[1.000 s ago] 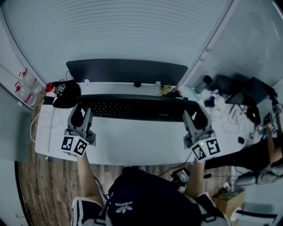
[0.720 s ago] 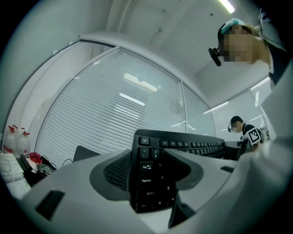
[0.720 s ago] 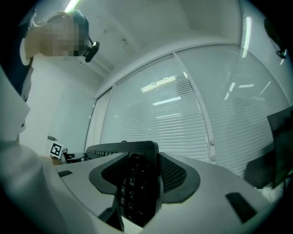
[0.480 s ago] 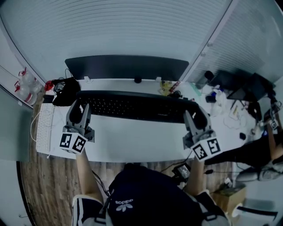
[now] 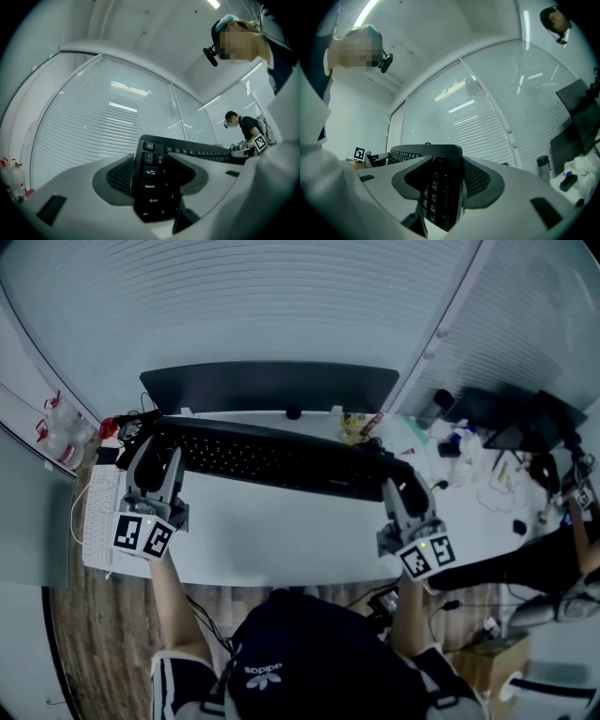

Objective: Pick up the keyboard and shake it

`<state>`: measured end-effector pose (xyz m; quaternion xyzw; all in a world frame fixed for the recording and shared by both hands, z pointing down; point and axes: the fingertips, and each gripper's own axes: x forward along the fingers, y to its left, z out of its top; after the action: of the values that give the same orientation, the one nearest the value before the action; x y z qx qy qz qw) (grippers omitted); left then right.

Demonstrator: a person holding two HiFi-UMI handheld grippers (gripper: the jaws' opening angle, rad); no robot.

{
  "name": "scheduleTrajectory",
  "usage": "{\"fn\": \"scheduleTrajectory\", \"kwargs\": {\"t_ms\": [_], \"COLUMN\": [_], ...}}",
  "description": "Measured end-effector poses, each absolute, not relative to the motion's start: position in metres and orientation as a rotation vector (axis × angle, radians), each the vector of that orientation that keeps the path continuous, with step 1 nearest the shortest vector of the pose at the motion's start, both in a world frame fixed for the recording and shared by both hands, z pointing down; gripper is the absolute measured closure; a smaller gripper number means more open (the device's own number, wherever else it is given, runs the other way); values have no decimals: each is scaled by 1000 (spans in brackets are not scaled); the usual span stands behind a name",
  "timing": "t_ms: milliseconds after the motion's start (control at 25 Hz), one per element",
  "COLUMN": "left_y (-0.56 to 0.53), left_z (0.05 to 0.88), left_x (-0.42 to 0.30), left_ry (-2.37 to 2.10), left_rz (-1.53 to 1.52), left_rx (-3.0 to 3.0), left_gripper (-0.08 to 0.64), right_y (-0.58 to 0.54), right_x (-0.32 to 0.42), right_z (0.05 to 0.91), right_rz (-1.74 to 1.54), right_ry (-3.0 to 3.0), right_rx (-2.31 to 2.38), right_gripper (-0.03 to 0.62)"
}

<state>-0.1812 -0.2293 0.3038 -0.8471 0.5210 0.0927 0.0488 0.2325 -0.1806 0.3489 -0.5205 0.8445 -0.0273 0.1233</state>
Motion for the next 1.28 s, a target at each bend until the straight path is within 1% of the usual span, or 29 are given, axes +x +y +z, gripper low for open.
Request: {"fn": "scheduleTrajectory", "kwargs": {"t_ms": [320, 600, 720, 920, 1280], "left_y": [-230, -228, -235, -220, -224], "left_z": [270, 253, 250, 239, 241], "left_x": [-173, -171, -171, -167, -168], "left_ry": [1520, 1487, 1489, 1460, 1454], "left_rz": [248, 279, 285, 314, 264], "left_rx": [-2536, -2524, -2516, -2509, -2494], "left_gripper": [345, 345, 345, 345, 345], "right_y": [-180, -178, -190, -173, -175], "right_x": [234, 239, 237, 241, 239], "right_z": [351, 351, 348, 345, 348], "right_rz": [-94, -119, -110, -85, -59], "right_ry": [2424, 2375, 2363, 2347, 2330], "right_rx": [-1506, -1462, -1449, -1416, -1411], "right_gripper": [402, 402, 402, 405, 405]}}
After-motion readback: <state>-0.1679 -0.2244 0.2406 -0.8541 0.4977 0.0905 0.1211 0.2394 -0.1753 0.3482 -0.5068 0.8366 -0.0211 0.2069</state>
